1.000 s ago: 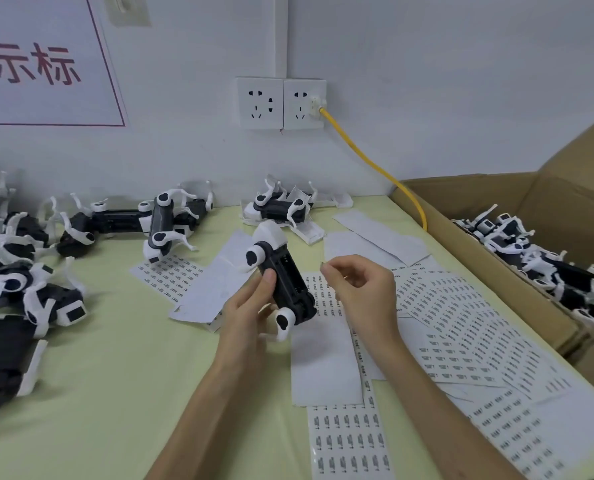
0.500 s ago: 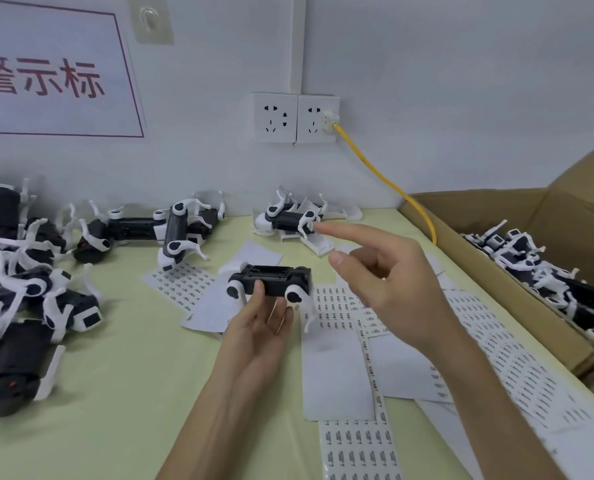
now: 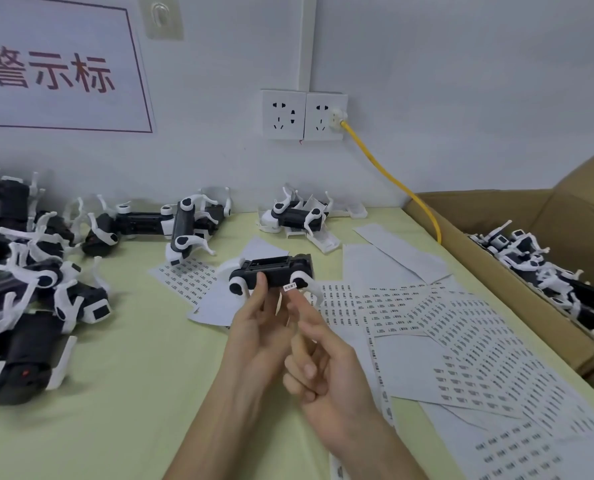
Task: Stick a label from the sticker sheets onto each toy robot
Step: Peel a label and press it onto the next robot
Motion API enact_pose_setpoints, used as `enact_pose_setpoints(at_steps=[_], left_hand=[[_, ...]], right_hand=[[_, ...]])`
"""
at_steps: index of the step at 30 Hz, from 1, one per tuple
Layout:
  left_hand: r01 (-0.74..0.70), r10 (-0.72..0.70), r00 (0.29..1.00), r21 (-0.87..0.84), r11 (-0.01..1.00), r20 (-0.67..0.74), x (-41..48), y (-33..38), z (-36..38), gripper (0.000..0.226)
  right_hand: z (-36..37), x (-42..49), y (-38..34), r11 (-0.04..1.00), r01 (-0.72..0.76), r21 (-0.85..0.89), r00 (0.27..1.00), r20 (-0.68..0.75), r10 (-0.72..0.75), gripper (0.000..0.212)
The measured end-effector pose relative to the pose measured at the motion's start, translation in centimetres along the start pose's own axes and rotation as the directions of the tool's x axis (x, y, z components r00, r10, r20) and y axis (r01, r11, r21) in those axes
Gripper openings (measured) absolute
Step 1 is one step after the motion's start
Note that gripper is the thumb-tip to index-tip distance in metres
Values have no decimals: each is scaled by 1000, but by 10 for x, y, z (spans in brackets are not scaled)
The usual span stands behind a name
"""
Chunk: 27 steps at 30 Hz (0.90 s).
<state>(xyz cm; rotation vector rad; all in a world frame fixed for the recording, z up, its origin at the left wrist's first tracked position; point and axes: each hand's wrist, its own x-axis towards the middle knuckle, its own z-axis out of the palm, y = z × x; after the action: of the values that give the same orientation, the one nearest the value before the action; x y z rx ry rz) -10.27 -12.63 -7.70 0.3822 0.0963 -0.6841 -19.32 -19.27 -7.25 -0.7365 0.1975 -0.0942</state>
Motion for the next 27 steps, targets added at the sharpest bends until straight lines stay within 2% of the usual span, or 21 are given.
enact_pose_setpoints(at_steps=[5,8,12,15,21,25,27], left_hand=[[80,-80,997,67,995,-3,-3,-6,1,25],[77,-78,997,104,992,10,-5,-6,4,32],[85,-93,995,172,981,38,-8,-2,8,27],[98,-105,994,231,968,17,-7,-2,6,32],[87,-103,992,204,975,70,-10,-2,8,29],[-7,-6,995,134,991,97,-7,-2,7,26],[-13,-1,994,130,991,106,-7,-4,5,29]], right_hand=[[-4,-1,2,998,18,-52,999,-47,-20,42],[-4,0,3,997,20,-74,999,-38,-23,42],[-4,1,4,998,19,-64,1000,-19,-20,42],[-6,2,4,999,16,-48,1000,-10,-17,42],[-6,1,3,1000,8,-19,1000,-2,-8,41],[-6,1,1,1000,10,17,1000,4,-11,43],[-7,2,-1,999,13,39,1000,2,-13,43]])
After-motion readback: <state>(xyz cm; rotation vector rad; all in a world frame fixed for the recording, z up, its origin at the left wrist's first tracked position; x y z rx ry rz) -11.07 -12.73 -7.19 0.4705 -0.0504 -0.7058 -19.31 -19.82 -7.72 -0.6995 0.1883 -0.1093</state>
